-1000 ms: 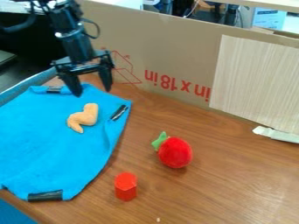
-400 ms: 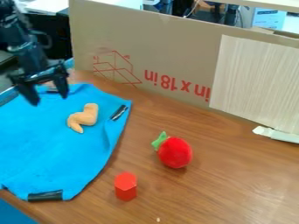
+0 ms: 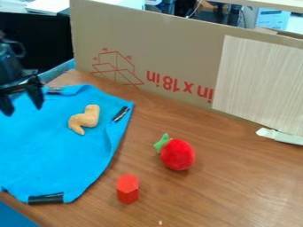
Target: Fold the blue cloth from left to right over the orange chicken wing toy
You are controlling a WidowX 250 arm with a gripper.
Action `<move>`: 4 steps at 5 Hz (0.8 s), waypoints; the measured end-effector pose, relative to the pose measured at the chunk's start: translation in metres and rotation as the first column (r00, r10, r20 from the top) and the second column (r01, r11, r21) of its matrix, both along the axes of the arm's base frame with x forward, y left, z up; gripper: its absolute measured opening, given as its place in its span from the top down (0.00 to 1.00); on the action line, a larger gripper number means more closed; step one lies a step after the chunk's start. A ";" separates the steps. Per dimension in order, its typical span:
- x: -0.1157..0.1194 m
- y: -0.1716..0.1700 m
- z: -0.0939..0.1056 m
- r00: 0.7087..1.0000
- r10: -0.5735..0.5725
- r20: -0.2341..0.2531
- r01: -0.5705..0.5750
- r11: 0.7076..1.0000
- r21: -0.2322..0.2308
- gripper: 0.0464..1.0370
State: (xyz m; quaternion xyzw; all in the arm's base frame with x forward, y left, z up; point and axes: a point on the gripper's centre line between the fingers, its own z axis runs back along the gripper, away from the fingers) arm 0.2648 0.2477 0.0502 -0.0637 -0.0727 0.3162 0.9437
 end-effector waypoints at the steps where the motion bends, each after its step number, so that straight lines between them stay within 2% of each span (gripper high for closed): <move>1: -0.014 0.007 -0.008 0.999 0.034 -0.018 -0.033 0.998 0.055 0.04; 2: -0.022 0.019 -0.007 0.994 0.113 -0.005 -0.112 0.984 0.136 0.04; 3: -0.029 0.032 -0.009 0.988 0.153 0.002 -0.150 0.969 0.194 0.04; 4: -0.032 0.039 -0.017 0.986 0.165 0.001 -0.161 0.960 0.230 0.04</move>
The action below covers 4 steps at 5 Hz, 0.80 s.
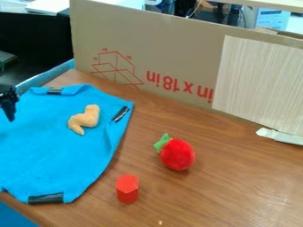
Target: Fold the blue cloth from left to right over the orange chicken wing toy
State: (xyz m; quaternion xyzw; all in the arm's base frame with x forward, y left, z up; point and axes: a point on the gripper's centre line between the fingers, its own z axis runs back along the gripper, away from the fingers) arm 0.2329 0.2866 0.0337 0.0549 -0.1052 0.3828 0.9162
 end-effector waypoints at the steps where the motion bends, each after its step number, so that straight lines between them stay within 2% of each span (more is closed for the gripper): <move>1: -0.011 0.010 -0.009 1.000 0.003 0.006 -0.003 0.999 -0.044 0.04; 2: -0.018 0.017 -0.013 1.000 -0.025 0.006 0.025 0.997 -0.078 0.04; 3: -0.024 0.019 -0.013 0.996 -0.088 0.017 0.089 0.993 -0.078 0.04; 4: -0.034 0.021 -0.013 0.993 -0.116 0.018 0.118 0.987 -0.105 0.04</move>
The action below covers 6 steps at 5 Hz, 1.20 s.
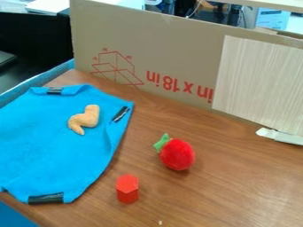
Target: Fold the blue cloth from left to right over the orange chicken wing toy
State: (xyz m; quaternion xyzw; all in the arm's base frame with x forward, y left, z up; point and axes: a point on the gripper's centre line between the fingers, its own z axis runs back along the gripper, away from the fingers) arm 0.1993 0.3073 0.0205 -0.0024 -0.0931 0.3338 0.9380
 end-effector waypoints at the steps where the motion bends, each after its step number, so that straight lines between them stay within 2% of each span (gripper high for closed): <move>1: -0.003 0.003 0.000 1.000 -0.029 -0.008 0.029 0.999 0.020 0.04; 2: -0.006 0.007 -0.004 0.999 -0.042 0.001 0.042 0.999 0.022 0.04; 3: -0.009 0.011 -0.012 0.999 -0.042 0.004 0.042 0.998 0.046 0.04; 4: -0.009 0.014 -0.020 1.000 -0.012 0.011 0.011 0.998 0.065 0.13; 5: -0.008 0.017 -0.022 1.000 0.013 0.024 -0.015 0.996 0.090 0.42; 6: -0.008 0.012 -0.024 1.000 -0.001 0.024 -0.001 0.998 0.069 0.69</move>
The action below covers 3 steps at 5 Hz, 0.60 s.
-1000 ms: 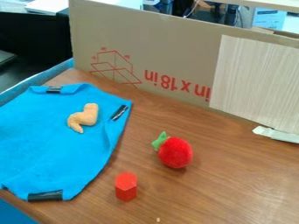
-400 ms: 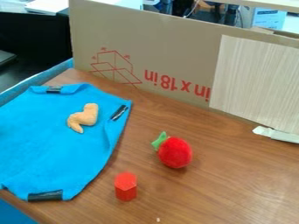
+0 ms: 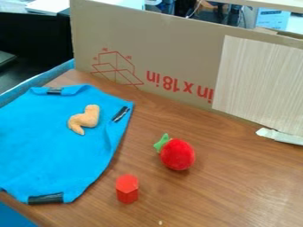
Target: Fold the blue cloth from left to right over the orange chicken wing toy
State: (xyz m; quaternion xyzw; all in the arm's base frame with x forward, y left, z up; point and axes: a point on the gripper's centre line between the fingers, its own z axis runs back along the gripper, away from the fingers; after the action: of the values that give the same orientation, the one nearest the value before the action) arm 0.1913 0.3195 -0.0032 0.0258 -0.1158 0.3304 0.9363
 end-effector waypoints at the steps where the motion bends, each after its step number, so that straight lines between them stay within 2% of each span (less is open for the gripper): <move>1: -0.002 -0.028 0.004 0.999 -0.038 0.012 0.039 0.991 -0.129 0.88; 2: 0.012 -0.051 0.028 0.997 -0.056 0.052 0.066 0.978 -0.197 0.97; 3: 0.035 -0.078 0.034 0.998 -0.052 0.035 0.059 0.965 -0.256 0.99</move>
State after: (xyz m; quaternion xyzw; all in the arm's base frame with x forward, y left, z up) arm 0.2263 0.2411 0.0311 -0.1036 -0.0859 0.3165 0.9390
